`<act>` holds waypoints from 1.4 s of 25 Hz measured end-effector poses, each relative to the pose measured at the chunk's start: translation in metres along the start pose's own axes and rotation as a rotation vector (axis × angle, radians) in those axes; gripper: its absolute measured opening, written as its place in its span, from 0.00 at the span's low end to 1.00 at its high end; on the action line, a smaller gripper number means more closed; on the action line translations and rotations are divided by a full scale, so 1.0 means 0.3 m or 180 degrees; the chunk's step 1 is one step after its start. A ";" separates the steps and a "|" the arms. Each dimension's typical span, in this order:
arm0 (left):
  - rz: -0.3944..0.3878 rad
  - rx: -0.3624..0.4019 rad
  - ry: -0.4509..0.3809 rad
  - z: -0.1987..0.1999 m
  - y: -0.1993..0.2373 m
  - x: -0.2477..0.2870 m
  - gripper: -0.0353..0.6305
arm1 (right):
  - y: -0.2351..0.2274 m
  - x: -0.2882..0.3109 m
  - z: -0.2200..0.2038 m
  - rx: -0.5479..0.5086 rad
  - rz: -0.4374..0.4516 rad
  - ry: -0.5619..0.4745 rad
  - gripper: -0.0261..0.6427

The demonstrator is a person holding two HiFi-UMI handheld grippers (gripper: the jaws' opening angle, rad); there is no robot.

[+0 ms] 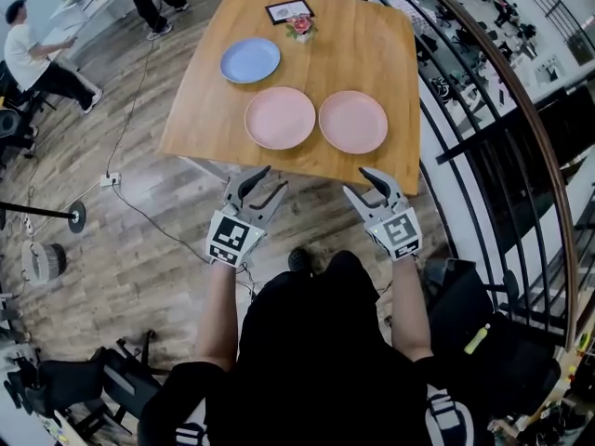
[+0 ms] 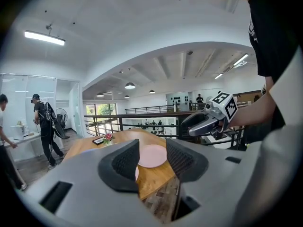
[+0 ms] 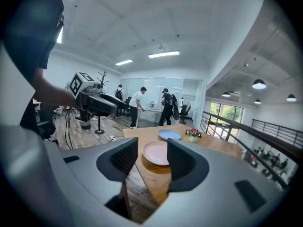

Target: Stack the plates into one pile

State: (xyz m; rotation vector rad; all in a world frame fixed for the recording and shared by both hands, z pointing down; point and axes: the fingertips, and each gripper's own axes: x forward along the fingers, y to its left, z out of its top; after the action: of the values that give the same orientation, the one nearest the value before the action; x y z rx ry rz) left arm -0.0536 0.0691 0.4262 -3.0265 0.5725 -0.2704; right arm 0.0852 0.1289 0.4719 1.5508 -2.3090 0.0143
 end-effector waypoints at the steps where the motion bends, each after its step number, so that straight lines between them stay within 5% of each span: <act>1: -0.0016 -0.0006 0.0004 -0.004 0.002 0.000 0.34 | -0.002 0.000 0.002 -0.0001 -0.0023 0.0011 0.34; 35: -0.0104 -0.0073 0.0213 -0.052 0.074 0.201 0.34 | -0.150 0.106 -0.122 0.0263 -0.0026 0.0209 0.33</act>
State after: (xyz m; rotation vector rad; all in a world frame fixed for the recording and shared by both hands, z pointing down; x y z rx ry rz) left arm -0.0092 0.0262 0.4496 -3.0613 0.5346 -0.3704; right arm 0.1254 0.0901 0.5072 1.5752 -2.2773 0.1579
